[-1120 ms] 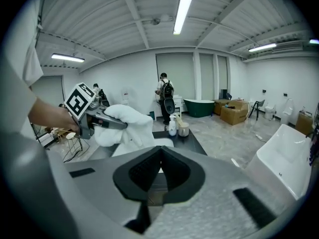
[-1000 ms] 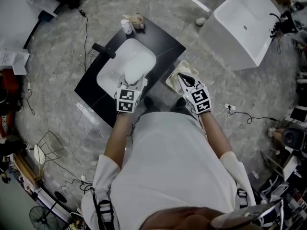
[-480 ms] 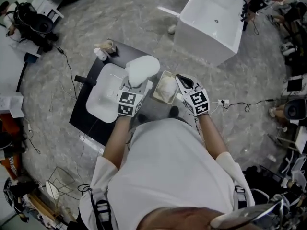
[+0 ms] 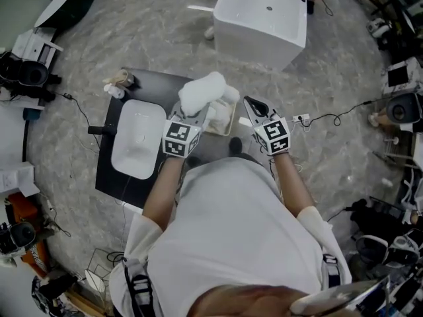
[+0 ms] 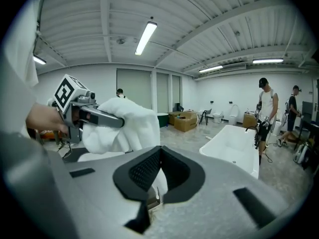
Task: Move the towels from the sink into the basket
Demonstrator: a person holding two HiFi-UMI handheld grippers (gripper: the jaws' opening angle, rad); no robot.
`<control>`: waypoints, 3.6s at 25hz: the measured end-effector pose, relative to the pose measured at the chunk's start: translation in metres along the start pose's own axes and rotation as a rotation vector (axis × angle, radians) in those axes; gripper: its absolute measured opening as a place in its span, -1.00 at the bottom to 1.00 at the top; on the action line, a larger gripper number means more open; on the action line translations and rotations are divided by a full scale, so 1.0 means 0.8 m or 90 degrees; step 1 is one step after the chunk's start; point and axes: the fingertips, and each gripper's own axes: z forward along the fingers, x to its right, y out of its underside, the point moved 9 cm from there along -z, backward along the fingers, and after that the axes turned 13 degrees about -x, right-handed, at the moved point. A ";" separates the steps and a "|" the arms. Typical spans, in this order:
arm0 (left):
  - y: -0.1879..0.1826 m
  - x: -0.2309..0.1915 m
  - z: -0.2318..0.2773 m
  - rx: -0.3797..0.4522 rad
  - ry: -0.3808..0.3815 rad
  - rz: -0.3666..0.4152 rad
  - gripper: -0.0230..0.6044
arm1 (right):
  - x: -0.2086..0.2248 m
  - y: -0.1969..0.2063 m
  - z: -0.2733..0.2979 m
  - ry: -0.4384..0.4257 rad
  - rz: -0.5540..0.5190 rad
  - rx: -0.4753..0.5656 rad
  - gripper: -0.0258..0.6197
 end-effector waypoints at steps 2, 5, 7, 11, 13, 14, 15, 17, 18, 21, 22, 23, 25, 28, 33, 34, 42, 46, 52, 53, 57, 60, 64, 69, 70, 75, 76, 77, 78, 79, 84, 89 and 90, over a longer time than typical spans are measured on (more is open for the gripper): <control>-0.003 0.008 0.015 -0.006 0.012 0.004 -0.60 | 0.010 0.006 -0.001 0.006 0.008 -0.005 -0.92; 0.000 0.015 0.036 -0.016 0.026 0.006 -0.60 | 0.020 0.016 0.006 0.007 0.015 -0.015 -0.92; 0.002 0.017 0.050 -0.023 0.032 0.003 -0.60 | 0.027 0.021 0.014 0.003 0.018 -0.025 -0.92; 0.015 0.021 0.074 -0.050 0.033 -0.018 -0.60 | 0.039 0.033 0.026 -0.018 0.017 -0.054 -0.92; 0.029 0.019 0.087 -0.064 0.028 -0.029 -0.60 | 0.042 0.042 0.038 -0.033 0.017 -0.070 -0.92; 0.037 0.014 0.097 -0.071 0.025 -0.031 -0.60 | 0.045 0.047 0.048 -0.039 0.016 -0.077 -0.92; 0.046 0.007 0.109 -0.078 0.022 -0.032 -0.60 | 0.049 0.052 0.060 -0.045 0.015 -0.083 -0.92; 0.068 -0.010 0.142 -0.090 0.015 -0.033 -0.60 | 0.063 0.067 0.093 -0.056 0.013 -0.098 -0.92; 0.082 -0.018 0.163 -0.097 0.013 -0.036 -0.60 | 0.072 0.078 0.112 -0.063 0.016 -0.108 -0.92; 0.130 -0.032 0.224 -0.127 0.013 -0.065 -0.60 | 0.096 0.120 0.165 -0.087 0.030 -0.146 -0.92; 0.146 -0.033 0.239 -0.140 0.014 -0.076 -0.59 | 0.100 0.132 0.178 -0.096 0.034 -0.159 -0.92; 0.160 -0.034 0.253 -0.152 0.015 -0.082 -0.60 | 0.104 0.142 0.190 -0.103 0.037 -0.168 -0.92; 0.185 -0.037 0.285 -0.172 0.014 -0.082 -0.59 | 0.114 0.160 0.219 -0.113 0.041 -0.182 -0.92; 0.229 -0.040 0.340 -0.204 0.014 -0.078 -0.59 | 0.133 0.198 0.266 -0.124 0.052 -0.203 -0.92; 0.327 -0.051 0.418 -0.260 0.004 -0.095 -0.59 | 0.143 0.280 0.346 -0.137 0.132 -0.241 -0.92; 0.352 -0.057 0.441 -0.273 0.000 -0.099 -0.59 | 0.146 0.302 0.366 -0.135 0.144 -0.249 -0.92; 0.550 -0.079 0.597 -0.361 -0.007 -0.160 -0.57 | 0.131 0.482 0.474 -0.160 0.172 -0.323 -0.92; 0.647 -0.101 0.673 -0.413 -0.015 -0.146 -0.52 | 0.122 0.570 0.528 -0.167 0.175 -0.353 -0.92; 0.763 -0.095 0.750 -0.490 -0.016 -0.129 -0.22 | 0.116 0.669 0.574 -0.164 0.196 -0.389 -0.92; 0.779 -0.094 0.755 -0.505 -0.017 -0.139 -0.06 | 0.113 0.680 0.579 -0.166 0.199 -0.393 -0.92; 0.810 -0.091 0.729 -0.543 -0.030 -0.177 0.10 | 0.083 0.686 0.581 -0.185 0.198 -0.404 -0.92; 0.805 -0.093 0.701 -0.536 -0.029 -0.191 0.14 | 0.065 0.670 0.578 -0.197 0.191 -0.402 -0.92; 0.772 -0.099 0.676 -0.502 -0.027 -0.185 0.16 | 0.056 0.644 0.571 -0.202 0.186 -0.391 -0.92; 0.749 -0.092 0.655 -0.483 -0.029 -0.203 0.15 | 0.055 0.625 0.561 -0.197 0.170 -0.383 -0.92; 0.745 -0.090 0.648 -0.481 -0.028 -0.213 0.14 | 0.055 0.618 0.558 -0.196 0.164 -0.382 -0.92; 0.690 -0.081 0.598 -0.456 -0.029 -0.215 -0.11 | 0.050 0.563 0.527 -0.200 0.122 -0.377 -0.92; 0.681 -0.078 0.587 -0.454 -0.027 -0.215 -0.14 | 0.048 0.553 0.519 -0.202 0.114 -0.376 -0.92; 0.671 -0.076 0.577 -0.451 -0.026 -0.215 -0.20 | 0.046 0.543 0.512 -0.203 0.107 -0.376 -0.92; 0.662 -0.074 0.565 -0.447 -0.024 -0.214 -0.29 | 0.043 0.532 0.504 -0.203 0.102 -0.376 -0.93; 0.652 -0.073 0.552 -0.442 -0.023 -0.212 -0.36 | 0.038 0.521 0.496 -0.202 0.098 -0.375 -0.92; 0.583 -0.073 0.467 -0.402 -0.054 -0.212 -0.74 | 0.019 0.442 0.440 -0.199 0.072 -0.362 -0.92; 0.494 -0.073 0.385 -0.348 -0.062 -0.190 -0.83 | 0.010 0.366 0.395 -0.190 0.055 -0.333 -0.92; 0.477 -0.073 0.367 -0.338 -0.060 -0.179 -0.84 | 0.007 0.350 0.386 -0.189 0.050 -0.325 -0.92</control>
